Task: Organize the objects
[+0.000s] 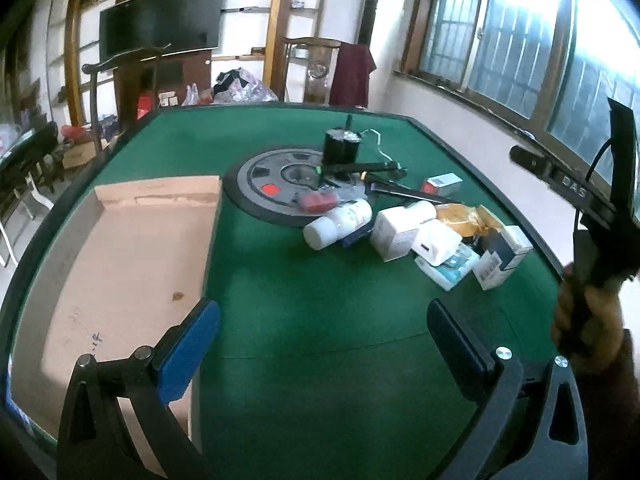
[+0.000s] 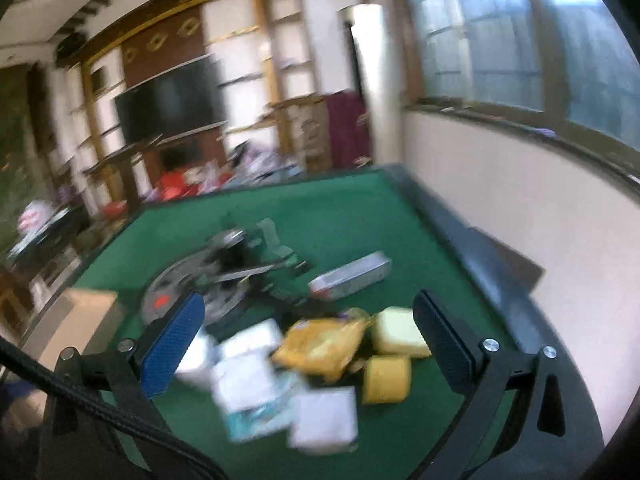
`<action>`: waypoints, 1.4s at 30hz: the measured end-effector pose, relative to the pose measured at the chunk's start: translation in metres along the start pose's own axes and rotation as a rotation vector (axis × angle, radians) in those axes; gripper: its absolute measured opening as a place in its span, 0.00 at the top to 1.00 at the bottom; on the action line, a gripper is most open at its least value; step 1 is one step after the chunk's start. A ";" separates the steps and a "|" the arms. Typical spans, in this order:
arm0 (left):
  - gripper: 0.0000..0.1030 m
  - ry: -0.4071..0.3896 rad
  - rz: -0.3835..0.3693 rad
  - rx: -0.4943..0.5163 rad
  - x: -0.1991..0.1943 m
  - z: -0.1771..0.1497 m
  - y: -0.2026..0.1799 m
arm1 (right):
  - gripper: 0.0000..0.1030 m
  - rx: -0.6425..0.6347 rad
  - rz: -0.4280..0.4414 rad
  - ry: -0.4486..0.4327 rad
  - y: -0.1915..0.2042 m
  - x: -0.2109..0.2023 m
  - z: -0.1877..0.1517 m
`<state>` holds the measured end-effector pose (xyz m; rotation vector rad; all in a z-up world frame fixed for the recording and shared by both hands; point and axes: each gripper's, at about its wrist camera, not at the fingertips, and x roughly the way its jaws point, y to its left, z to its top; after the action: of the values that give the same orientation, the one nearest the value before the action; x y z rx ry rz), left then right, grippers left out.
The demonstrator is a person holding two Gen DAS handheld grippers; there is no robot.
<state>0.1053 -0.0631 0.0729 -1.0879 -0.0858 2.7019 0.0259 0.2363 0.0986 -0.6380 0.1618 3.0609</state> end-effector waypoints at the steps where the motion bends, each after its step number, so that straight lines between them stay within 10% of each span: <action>1: 0.02 -0.009 -0.011 0.005 -0.002 0.001 -0.003 | 0.00 -0.005 -0.049 -0.079 -0.003 -0.011 -0.002; 4: 0.02 -0.014 -0.058 0.013 0.003 0.009 -0.010 | 0.00 0.001 -0.040 -0.123 -0.007 -0.013 -0.003; 9: 0.02 -0.017 -0.187 0.045 0.030 0.022 -0.032 | 0.02 0.123 0.026 0.158 -0.034 0.036 -0.015; 14: 0.02 0.020 -0.179 0.156 0.068 0.037 -0.058 | 0.02 0.119 0.007 0.033 -0.037 0.006 -0.012; 19: 0.09 0.033 -0.160 0.336 0.095 0.053 -0.081 | 0.02 0.100 0.011 0.113 -0.031 0.023 -0.015; 23: 0.33 0.094 -0.201 0.435 0.107 0.056 -0.087 | 0.02 0.139 0.019 0.157 -0.039 0.037 -0.013; 37: 0.34 0.137 -0.293 0.554 0.135 0.060 -0.092 | 0.02 0.234 0.032 0.255 -0.055 0.052 -0.019; 42: 0.66 0.187 -0.355 0.499 0.142 0.067 -0.087 | 0.02 0.261 0.038 0.276 -0.060 0.054 -0.020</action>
<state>-0.0237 0.0560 0.0375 -1.0396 0.3705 2.1311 -0.0139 0.2938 0.0530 -1.0401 0.5697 2.8958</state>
